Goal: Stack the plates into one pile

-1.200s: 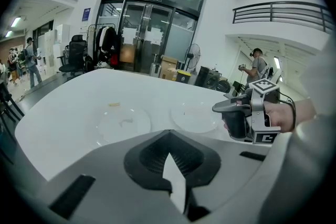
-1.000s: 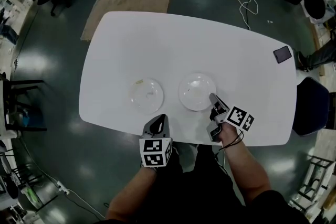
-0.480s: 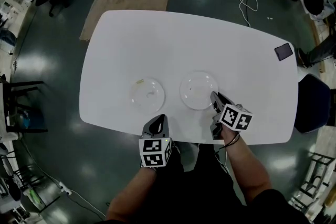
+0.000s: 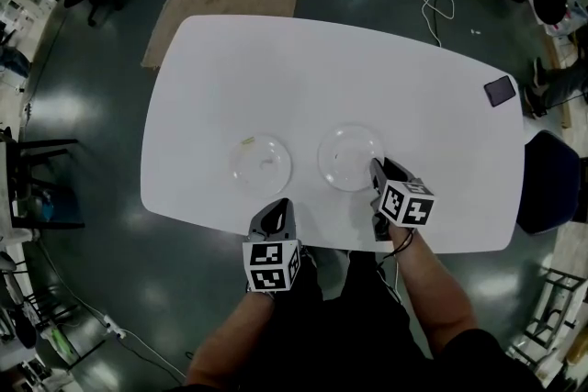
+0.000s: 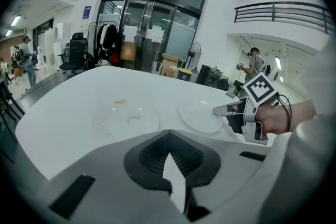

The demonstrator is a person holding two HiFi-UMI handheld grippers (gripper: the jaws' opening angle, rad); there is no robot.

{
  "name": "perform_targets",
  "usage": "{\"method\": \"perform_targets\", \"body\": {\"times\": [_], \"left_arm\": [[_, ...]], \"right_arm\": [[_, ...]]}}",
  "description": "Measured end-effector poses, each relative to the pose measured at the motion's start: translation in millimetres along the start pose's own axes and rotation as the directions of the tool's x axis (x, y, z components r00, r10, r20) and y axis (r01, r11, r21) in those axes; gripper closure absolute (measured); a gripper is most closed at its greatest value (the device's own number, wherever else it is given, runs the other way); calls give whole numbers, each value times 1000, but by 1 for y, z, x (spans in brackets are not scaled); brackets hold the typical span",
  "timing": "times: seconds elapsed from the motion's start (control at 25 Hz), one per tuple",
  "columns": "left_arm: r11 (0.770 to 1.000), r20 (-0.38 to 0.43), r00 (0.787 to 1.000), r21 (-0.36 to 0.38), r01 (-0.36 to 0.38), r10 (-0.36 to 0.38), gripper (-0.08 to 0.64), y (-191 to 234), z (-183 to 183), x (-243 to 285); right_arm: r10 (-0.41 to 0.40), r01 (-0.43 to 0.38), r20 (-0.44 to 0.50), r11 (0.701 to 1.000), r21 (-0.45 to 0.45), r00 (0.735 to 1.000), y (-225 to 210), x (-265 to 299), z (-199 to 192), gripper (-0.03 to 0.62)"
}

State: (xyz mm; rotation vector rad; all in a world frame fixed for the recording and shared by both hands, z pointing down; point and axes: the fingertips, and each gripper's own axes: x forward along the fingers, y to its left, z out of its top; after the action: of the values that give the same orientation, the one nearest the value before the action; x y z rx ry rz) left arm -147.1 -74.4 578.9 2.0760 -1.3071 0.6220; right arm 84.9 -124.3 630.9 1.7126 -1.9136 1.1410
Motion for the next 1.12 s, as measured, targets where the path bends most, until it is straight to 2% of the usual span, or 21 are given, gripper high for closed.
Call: {"method": "perform_targets", "body": {"times": [0.24, 0.56, 0.76, 0.84, 0.88, 0.92, 1.12], "left_arm": [[1000, 5, 1000, -6, -7, 7, 541, 4, -1, -2], [1000, 28, 999, -10, -21, 21, 541, 9, 4, -11], [999, 48, 998, -13, -29, 30, 541, 15, 7, -19], [999, 60, 998, -17, -35, 36, 541, 17, 9, -23], [999, 67, 997, -20, -39, 40, 541, 19, 11, -25], [999, 75, 996, -22, -44, 46, 541, 20, 13, -28], [998, 119, 991, -34, -62, 65, 541, 32, 26, -44]], "right_arm": [[0, 0, 0, 1000, -23, 1000, 1, 2, -3, 471], [-28, 29, 9, 998, -59, 1000, 2, 1, 0, 416], [-30, 33, 38, 998, -59, 999, 7, -6, 8, 414], [-8, 12, 62, 998, -66, 998, 14, -12, 14, 443], [11, -5, 77, 997, -76, 997, 20, -16, 18, 526], [36, -28, 94, 996, -89, 995, 28, -21, 23, 571], [167, -135, 172, 974, -183, 971, 75, -48, 48, 574]]}}
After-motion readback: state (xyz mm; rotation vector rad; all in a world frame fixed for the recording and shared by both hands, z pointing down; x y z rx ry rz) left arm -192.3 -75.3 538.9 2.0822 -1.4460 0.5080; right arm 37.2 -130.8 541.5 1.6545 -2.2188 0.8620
